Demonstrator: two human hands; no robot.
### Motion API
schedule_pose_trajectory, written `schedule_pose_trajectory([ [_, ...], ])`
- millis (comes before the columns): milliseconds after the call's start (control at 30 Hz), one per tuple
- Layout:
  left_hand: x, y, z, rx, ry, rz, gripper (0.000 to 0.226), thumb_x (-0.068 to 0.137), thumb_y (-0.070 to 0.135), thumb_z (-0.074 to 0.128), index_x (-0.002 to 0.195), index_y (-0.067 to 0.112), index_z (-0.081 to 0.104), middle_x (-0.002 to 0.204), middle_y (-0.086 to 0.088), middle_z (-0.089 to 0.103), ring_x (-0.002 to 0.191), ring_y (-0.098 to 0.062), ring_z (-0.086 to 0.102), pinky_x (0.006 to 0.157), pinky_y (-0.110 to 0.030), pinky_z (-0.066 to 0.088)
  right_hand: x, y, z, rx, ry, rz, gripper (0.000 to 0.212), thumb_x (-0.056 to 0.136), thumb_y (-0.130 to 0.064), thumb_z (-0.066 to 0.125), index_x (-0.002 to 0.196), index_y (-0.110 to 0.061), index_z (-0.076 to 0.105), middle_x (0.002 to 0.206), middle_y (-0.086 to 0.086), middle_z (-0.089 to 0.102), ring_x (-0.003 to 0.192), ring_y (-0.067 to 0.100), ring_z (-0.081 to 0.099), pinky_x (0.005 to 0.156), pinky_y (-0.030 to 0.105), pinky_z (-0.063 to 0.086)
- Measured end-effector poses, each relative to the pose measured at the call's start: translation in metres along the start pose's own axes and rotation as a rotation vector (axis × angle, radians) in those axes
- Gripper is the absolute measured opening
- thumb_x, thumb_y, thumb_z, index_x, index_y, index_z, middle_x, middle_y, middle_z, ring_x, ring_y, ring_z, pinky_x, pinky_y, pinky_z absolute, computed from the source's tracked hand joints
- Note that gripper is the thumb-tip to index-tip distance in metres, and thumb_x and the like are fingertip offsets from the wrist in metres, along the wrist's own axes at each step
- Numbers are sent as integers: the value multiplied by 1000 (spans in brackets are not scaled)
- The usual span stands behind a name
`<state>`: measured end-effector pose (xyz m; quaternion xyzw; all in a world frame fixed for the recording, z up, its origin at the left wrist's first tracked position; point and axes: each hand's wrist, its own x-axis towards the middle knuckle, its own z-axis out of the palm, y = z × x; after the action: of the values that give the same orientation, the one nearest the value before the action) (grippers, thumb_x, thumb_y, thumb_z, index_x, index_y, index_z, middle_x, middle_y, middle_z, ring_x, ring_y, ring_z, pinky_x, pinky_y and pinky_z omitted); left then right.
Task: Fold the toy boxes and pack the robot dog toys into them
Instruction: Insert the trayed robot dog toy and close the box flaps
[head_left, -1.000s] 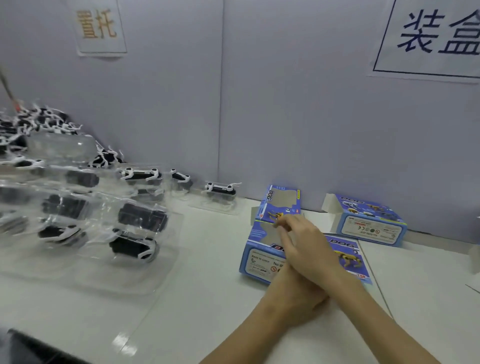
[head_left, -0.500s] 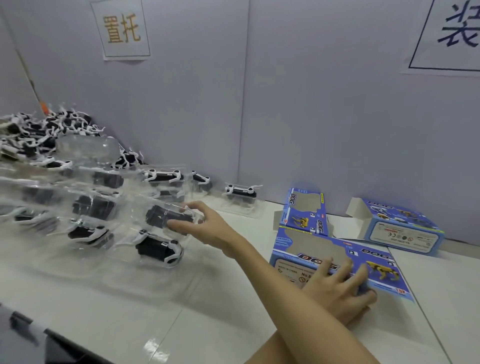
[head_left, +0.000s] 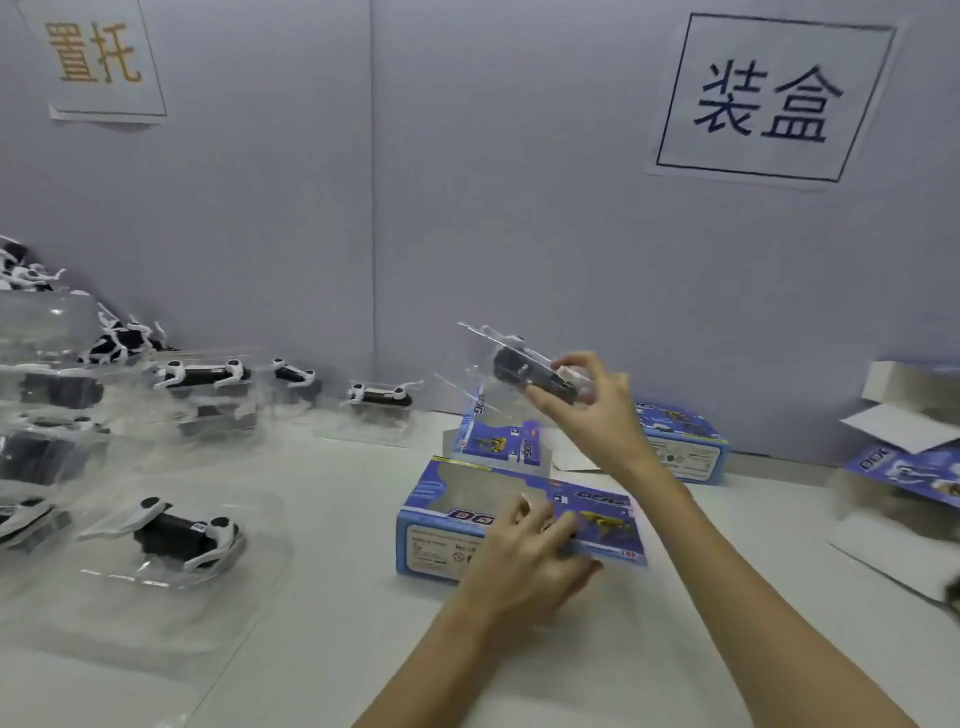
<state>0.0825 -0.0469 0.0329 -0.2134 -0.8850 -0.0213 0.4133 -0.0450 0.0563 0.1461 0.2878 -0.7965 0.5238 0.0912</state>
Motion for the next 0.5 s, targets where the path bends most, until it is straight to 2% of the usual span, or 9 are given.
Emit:
schedule_pose_trajectory([
  [33,3,-5,-1,-20,183,0,25,97,35,73,76,22,73,96,-2,71,74,-26,61,68,-36,50,-2,19,-20,-53,63,41,42,80,-50,84,114,-43,60,123,9,41,96,27,66,88,33,59],
  [100,-1,-13,2,52,343,14,16,96,31,76,83,22,76,98,-2,72,77,-25,63,73,-35,50,-10,58,-51,-73,165,129,40,80,-45,86,110,-41,61,123,14,45,101,32,65,88,39,59],
  [167,3,-8,8,40,342,-30,6,92,23,78,86,22,78,101,-2,72,82,-24,61,72,-37,50,-22,92,-67,-52,238,184,37,79,-38,88,105,-36,62,123,19,53,111,40,63,92,47,58],
  [200,4,-8,10,26,402,-75,3,91,21,79,88,22,79,101,-2,72,83,-23,60,71,-38,49,-30,105,-70,-40,262,190,37,78,-35,89,103,-35,63,120,20,56,115,42,61,92,46,58],
  [267,2,-27,3,41,463,-156,5,92,23,77,94,23,82,103,-1,73,84,-23,60,71,-38,47,-47,122,-65,-10,293,174,42,76,-32,91,106,-36,62,116,7,58,122,36,55,95,45,55],
  [333,0,-32,1,73,502,-214,12,97,29,73,97,23,83,105,0,73,86,-23,63,74,-39,48,-61,127,-58,-37,263,158,51,73,-36,90,112,-41,58,115,-7,51,129,19,41,97,37,51],
  [400,1,-28,2,98,521,-256,16,97,33,72,96,21,83,106,1,74,88,-25,67,78,-42,49,-68,126,-54,-87,152,184,61,63,-50,86,113,-49,51,123,-6,43,127,7,31,95,30,43],
  [500,1,-28,2,111,531,-291,19,89,30,80,107,23,82,103,3,74,86,-26,69,81,-44,47,-73,122,-55,-241,-35,217,65,50,-70,74,106,-59,45,126,-8,27,125,12,30,96,29,38],
])
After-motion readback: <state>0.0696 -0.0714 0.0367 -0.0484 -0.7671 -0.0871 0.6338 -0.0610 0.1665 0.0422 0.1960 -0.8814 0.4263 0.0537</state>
